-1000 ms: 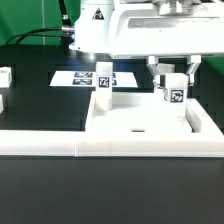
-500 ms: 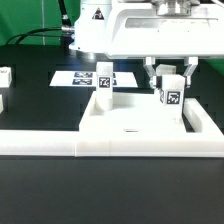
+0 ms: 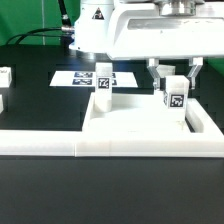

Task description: Assemble square table

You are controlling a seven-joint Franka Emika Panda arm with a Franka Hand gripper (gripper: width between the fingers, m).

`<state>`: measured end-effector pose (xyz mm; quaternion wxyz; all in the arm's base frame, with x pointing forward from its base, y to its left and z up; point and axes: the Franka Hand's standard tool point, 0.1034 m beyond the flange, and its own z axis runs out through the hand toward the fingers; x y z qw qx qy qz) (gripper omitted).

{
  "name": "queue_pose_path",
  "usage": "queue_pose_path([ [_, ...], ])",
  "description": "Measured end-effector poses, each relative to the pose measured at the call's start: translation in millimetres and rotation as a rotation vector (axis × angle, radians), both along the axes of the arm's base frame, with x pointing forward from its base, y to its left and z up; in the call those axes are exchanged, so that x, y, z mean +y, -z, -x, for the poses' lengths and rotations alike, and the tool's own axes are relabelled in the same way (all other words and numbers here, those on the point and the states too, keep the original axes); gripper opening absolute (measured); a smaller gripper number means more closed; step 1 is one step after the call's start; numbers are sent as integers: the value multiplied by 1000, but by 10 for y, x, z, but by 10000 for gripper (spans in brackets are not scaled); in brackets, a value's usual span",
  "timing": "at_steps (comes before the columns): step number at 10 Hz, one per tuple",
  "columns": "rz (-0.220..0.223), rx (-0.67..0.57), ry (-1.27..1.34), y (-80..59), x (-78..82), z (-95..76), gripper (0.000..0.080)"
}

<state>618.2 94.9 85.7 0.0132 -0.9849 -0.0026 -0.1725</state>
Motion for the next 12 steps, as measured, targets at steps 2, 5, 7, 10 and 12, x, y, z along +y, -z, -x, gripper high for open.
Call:
queue_pose_path([
  [2, -10, 15, 20, 0, 1, -24, 296],
  [5, -6, -1, 21, -1, -6, -41, 296],
  [7, -6, -1, 21, -1, -7, -41, 591],
  [10, -6, -1, 21, -1, -8, -41, 646],
  [12, -6, -1, 21, -1, -8, -41, 646],
])
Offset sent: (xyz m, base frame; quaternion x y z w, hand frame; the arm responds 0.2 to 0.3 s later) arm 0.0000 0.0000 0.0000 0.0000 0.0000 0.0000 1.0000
